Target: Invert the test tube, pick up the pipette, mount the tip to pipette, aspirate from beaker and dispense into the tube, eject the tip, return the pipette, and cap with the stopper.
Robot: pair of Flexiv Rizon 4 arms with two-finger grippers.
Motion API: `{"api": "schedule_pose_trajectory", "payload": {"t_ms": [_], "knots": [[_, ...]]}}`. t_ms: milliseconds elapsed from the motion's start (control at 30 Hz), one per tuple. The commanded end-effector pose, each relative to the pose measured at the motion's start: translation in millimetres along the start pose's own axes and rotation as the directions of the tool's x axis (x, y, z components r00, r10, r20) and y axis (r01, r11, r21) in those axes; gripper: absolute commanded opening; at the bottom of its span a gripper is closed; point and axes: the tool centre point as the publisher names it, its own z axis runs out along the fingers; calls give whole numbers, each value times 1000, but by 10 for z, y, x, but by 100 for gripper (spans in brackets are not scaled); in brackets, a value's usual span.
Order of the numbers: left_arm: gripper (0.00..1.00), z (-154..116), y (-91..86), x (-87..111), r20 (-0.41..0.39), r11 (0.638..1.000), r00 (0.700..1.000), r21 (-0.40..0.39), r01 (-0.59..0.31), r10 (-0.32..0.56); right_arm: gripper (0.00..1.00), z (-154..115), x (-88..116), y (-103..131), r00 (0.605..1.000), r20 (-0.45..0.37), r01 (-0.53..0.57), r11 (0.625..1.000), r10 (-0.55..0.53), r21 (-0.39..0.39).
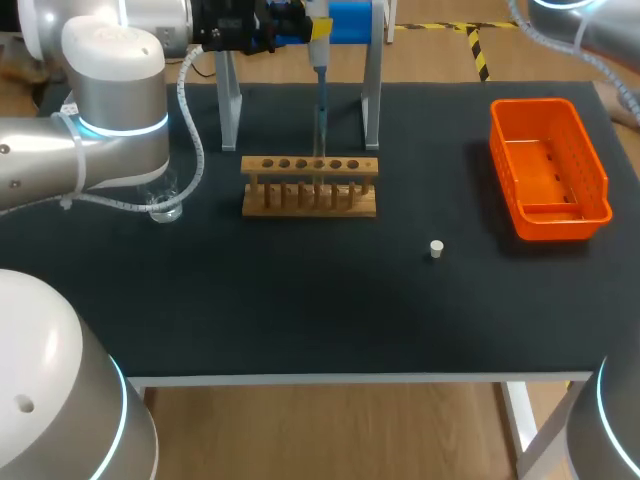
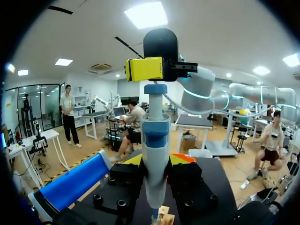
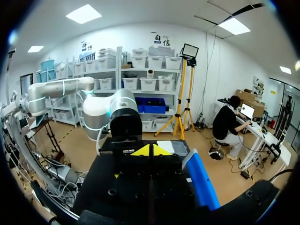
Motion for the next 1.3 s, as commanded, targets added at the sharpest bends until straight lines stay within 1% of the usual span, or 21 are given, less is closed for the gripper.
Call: {"api": "schedule_pose_trajectory", "payload": {"t_ms": [33,333,667,1300], "knots": [[0,7,-5,-8,0,1000,1000,-2,0,0,0,-11,43,6,1000,-4,3,1000,-3,-1],[0,7,-5,-8,0,1000,1000,-2,0,0,0,-11,143,-2,1000,-29,11,1000,-11,-7],[0,7,-5,-8,0,1000,1000,-2,0,0,0,27,199,-6,999,-45,20,1000,-20,-2],[0,7,-5,-8,0,1000,1000,-2,0,0,0,74,197,-88,999,-53,11,1000,-11,16]]}}
